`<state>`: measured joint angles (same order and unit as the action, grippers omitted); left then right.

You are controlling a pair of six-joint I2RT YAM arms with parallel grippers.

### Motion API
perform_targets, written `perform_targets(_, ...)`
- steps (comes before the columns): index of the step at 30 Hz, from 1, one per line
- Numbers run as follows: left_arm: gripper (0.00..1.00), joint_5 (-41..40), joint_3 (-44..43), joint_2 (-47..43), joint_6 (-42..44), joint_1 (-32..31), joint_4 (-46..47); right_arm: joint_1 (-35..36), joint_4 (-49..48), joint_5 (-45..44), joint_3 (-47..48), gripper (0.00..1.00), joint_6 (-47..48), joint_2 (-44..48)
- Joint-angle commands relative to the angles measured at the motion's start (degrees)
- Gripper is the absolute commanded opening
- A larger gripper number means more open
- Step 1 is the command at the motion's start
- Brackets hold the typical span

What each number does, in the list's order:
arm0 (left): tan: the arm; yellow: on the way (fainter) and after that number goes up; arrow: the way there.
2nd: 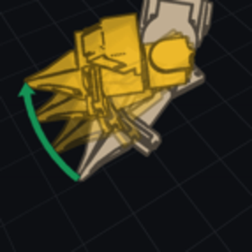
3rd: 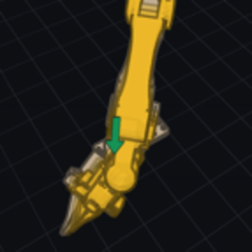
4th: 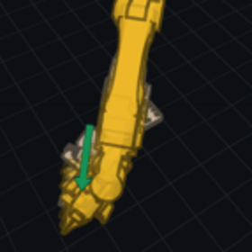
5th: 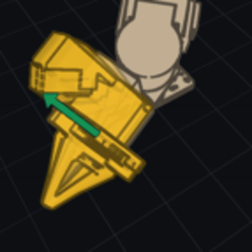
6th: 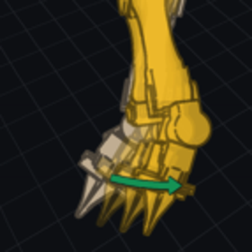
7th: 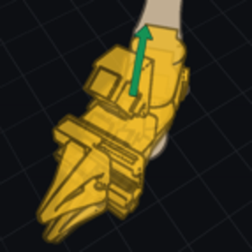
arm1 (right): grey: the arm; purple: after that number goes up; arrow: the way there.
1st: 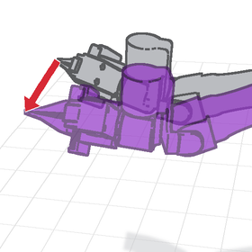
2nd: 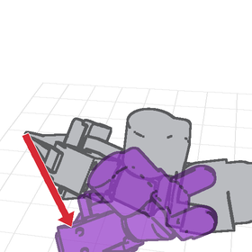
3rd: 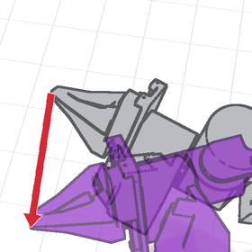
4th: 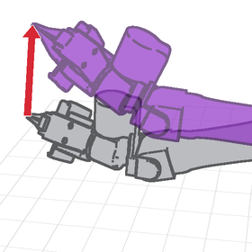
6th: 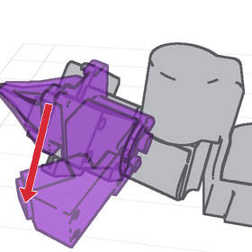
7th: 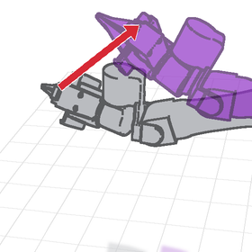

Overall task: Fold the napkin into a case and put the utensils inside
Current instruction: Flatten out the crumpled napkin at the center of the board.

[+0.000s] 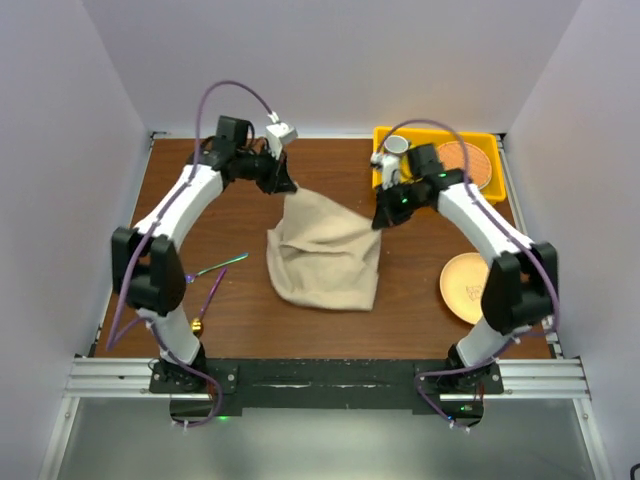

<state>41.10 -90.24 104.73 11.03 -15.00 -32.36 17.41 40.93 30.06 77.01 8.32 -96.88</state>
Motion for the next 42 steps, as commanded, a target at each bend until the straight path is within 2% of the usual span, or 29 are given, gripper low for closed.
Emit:
perform_targets(1, 0.0, 8.38, -1.79, -12.16, -0.39, -0.37, -1.31, -3.79, 8.54, -3.86, 9.36, 0.0, 8.89, 12.56)
perform_targets(5, 0.0, 9.52, 0.5, -22.36, -0.65, -2.39, -1.91, -3.0, 11.1, -3.44, 12.19, 0.0, 10.49, 20.04)
perform_targets(8, 0.0, 9.62, -0.38, -27.11, -0.48, -2.31, -7.35, 2.09, 14.0, -4.13, 12.29, 0.0, 10.67, 23.21)
perform_targets(13, 0.0, 5.23, -0.03, -34.05, -0.48, 3.12, -14.82, 9.72, 9.09, -4.92, 6.85, 0.0, 3.66, 25.42)
perform_targets(17, 0.0, -0.04, 2.86, -35.47, -1.35, 5.68, -15.63, 16.85, 3.56, -5.98, 4.2, 0.0, -0.14, 23.76)
perform_targets(18, 0.0, -2.75, 3.92, -35.38, -2.49, 6.65, -14.32, 18.52, 3.37, -6.16, 3.85, 0.05, -0.58, 22.02)
perform_targets(19, 0.0, -4.09, 6.1, -35.12, -3.02, 7.09, -13.44, 18.63, 3.28, -6.24, 4.02, 0.31, -0.84, 20.87)
perform_targets(20, 0.0, -5.41, 6.99, -34.77, -3.29, 7.44, -12.74, 18.63, 3.89, -7.29, 4.28, 0.41, -1.45, 19.99)
perform_targets(21, 0.0, -6.64, 8.14, -33.81, -3.12, 7.88, -12.12, 18.19, 4.42, -11.3, 4.81, 0.56, -1.37, 18.67)
perform_targets(24, 0.0, -6.56, 11.29, -32.49, -1.63, 7.97, -11.5, 16.0, 7.41, -14.5, 3.6, 0.72, 1.08, 18.65)
perform_targets(30, 0.0, -12.17, 20.78, -32.13, 1.63, 8.32, -9.66, 14.67, 7.77, -13.72, -5.45, 0.71, 1.97, 20.59)
perform_targets(35, 0.0, -14.73, 25.1, -31.16, -1.26, 9.2, -7.46, 14.76, 1.1, -9.87, -7.76, 0.66, -0.84, 18.31)
perform_targets(39, 0.0, -17.53, 27.57, -30.46, -3.11, 10.17, -7.45, 17.99, -3.04, -5.2, -6.44, 0.64, -3.13, 14.1)
perform_targets(42, 0.0, -19.3, 27.57, -30.11, -4.78, 11.66, -7.72, 23.36, -7.96, -7.2, -5.65, 0.64, -3.92, 11.55)
